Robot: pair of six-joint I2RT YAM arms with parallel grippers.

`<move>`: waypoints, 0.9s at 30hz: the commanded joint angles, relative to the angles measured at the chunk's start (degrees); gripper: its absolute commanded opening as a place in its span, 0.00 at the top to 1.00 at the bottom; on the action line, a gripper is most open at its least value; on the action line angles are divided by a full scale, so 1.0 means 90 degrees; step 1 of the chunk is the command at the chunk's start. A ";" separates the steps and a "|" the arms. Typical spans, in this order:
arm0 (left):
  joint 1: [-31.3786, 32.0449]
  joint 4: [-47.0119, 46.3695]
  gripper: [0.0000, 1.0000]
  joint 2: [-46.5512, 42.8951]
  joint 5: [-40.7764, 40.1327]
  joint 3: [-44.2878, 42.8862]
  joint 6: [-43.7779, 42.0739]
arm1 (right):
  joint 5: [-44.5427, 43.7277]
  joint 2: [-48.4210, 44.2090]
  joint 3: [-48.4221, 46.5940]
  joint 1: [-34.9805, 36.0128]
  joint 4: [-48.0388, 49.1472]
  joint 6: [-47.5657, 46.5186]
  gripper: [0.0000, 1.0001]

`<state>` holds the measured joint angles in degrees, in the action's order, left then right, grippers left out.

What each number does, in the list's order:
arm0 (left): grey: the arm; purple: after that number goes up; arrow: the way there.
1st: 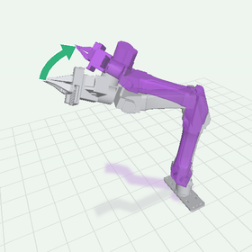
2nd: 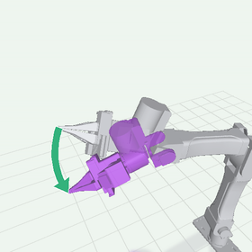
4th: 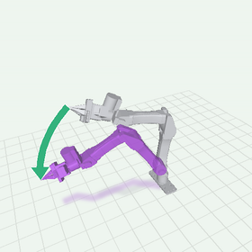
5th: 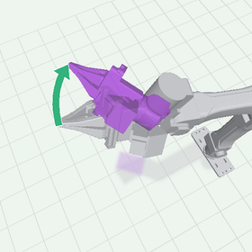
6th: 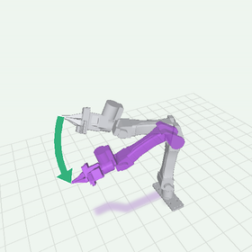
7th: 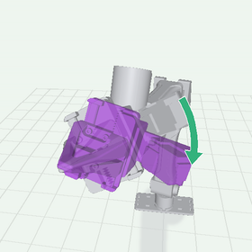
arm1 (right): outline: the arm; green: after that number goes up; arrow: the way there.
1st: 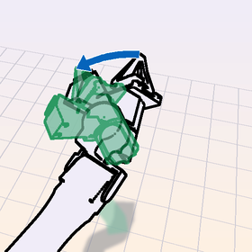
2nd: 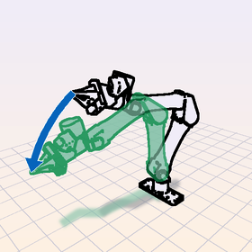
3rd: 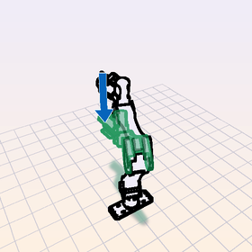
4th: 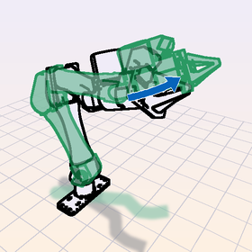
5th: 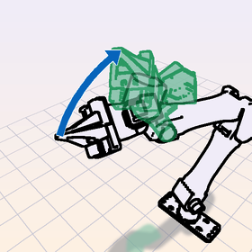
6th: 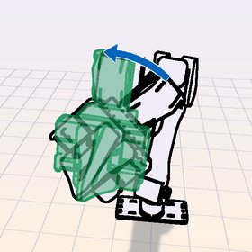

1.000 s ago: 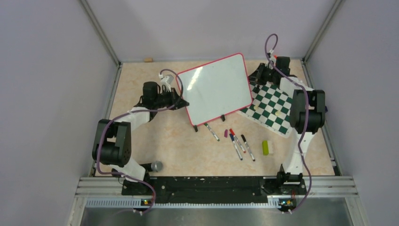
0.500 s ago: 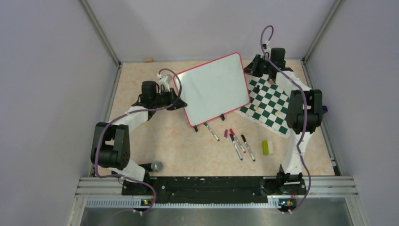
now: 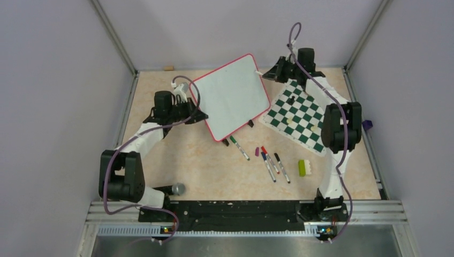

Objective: Write a sentence on the whiteboard
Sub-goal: Move the whiteboard to the center of the board.

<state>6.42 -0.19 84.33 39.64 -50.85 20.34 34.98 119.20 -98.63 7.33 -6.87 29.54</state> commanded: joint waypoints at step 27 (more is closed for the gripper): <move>-0.0425 -0.0878 1.00 -0.2008 -0.1339 0.2147 0.0193 | 0.0970 -0.1131 0.0145 0.0338 0.0024 0.0419 1.00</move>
<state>3.51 -7.18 67.37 33.52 -33.67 24.71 47.03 111.53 -97.91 11.92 -8.71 33.26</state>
